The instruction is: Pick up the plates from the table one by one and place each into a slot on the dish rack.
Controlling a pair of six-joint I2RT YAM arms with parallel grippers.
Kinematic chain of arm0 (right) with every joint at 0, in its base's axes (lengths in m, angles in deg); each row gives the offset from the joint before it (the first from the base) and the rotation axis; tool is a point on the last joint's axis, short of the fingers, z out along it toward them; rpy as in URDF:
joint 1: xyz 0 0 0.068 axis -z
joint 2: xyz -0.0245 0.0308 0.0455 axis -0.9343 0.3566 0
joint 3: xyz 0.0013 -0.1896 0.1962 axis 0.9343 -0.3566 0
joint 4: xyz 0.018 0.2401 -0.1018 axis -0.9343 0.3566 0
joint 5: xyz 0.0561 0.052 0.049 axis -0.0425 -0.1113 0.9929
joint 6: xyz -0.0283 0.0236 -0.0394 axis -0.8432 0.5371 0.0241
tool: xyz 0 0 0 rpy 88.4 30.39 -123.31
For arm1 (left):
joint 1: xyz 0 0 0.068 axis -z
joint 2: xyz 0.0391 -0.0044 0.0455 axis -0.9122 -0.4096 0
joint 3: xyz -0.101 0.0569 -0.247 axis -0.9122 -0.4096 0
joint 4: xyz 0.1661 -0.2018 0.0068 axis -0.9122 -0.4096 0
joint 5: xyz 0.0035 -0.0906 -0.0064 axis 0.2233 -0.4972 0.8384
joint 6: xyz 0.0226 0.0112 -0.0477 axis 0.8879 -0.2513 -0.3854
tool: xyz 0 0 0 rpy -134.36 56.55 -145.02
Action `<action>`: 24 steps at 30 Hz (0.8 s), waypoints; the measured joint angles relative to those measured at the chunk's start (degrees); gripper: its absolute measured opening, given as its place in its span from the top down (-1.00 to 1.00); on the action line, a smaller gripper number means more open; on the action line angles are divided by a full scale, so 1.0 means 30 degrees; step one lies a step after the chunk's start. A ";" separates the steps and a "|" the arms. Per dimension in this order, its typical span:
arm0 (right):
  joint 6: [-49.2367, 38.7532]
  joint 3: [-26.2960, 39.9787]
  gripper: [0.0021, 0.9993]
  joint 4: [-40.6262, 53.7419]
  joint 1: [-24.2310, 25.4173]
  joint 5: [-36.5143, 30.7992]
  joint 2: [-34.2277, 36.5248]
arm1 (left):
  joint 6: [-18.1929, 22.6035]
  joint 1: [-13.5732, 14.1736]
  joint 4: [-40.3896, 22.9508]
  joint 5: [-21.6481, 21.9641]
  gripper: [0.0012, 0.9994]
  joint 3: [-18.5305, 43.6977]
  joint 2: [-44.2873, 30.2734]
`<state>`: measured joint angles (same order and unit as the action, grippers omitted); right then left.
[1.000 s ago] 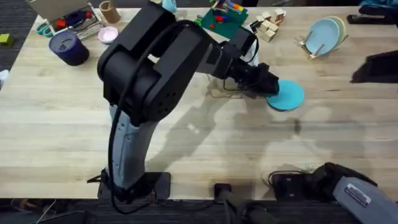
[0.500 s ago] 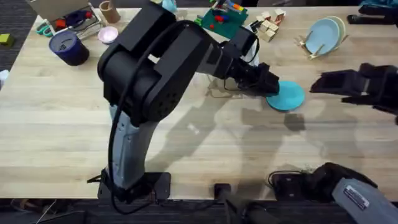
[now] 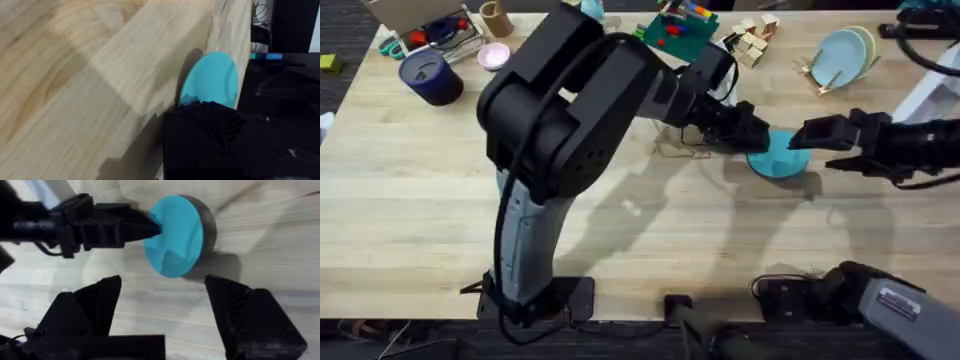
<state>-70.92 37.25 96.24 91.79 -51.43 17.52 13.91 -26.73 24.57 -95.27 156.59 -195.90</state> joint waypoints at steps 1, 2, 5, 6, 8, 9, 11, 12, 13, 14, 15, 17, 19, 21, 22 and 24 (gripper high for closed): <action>0.0000 -0.0055 -0.99 -0.0203 0.0000 0.0045 0.0449 | 0.0000 0.0000 0.0000 0.0000 0.92 0.0000 0.0000; 0.0024 -0.0082 -0.99 -0.0386 0.0000 0.0056 0.0851 | 0.0000 0.0000 0.0000 0.0000 0.92 0.0000 0.0000; 0.0066 -0.0132 -0.99 -0.1158 0.0000 0.0158 0.2018 | 0.0000 0.0000 0.0000 0.0000 0.92 0.0000 0.0000; 0.0070 -0.0132 -0.99 -0.1400 0.0000 0.0247 0.2325 | 0.0000 0.0000 0.0000 0.0000 0.92 0.0000 0.0000; 0.0102 -0.0132 -0.99 -0.1913 0.0000 0.0434 0.2852 | -0.0007 0.0000 0.0000 0.0000 0.92 0.0000 0.0000; 0.0117 -0.0132 -0.99 -0.2135 0.0000 0.0494 0.3114 | 0.0000 0.0000 0.0000 0.0000 0.92 0.0000 0.0000; 0.0120 -0.0132 -0.98 -0.2775 0.0000 0.0624 0.3919 | 0.0000 0.0000 0.0000 0.0000 0.92 0.0000 0.0000; 0.0124 -0.0132 -0.98 -0.2931 0.0000 0.0637 0.4094 | 0.0000 0.0000 0.0000 0.0007 0.92 0.0000 0.0000; 0.0123 -0.0132 -0.96 -0.3105 0.0000 0.0684 0.4281 | 0.0000 0.0000 0.0000 0.0000 0.92 0.0000 0.0000; 0.0128 -0.0132 -0.93 -0.3246 0.0000 0.0786 0.4459 | 0.0000 0.0000 0.0000 0.0003 0.92 0.0000 0.0000; 0.0126 -0.0132 -0.89 -0.3402 0.0000 0.0896 0.4672 | 0.0000 0.0000 0.0000 0.0007 0.92 0.0000 0.0000; 0.0124 -0.0132 -0.82 -0.3689 0.0000 0.1008 0.5080 | 0.0000 0.0000 0.0000 0.0000 0.92 0.0000 0.0000; 0.0124 -0.0132 -0.76 -0.3875 0.0000 0.1068 0.5501 | 0.0000 0.0000 0.0000 0.0000 0.92 0.0000 0.0000; 0.0119 -0.0139 -0.58 -0.4047 0.0000 0.1204 0.5902 | -0.0002 0.0000 0.0000 0.0007 0.92 0.0000 0.0000; 0.0132 -0.0139 -0.48 -0.4164 0.0000 0.1372 0.6072 | -0.0007 0.0000 0.0000 0.0007 0.92 0.0000 0.0000; 0.0173 -0.0139 -0.26 -0.4413 0.0000 0.1653 0.6401 | -0.0007 0.0000 0.0000 0.0007 0.92 0.0000 0.0000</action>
<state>-70.40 36.83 83.00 91.79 -46.47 36.72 13.89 -26.73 24.57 -95.25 156.59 -195.90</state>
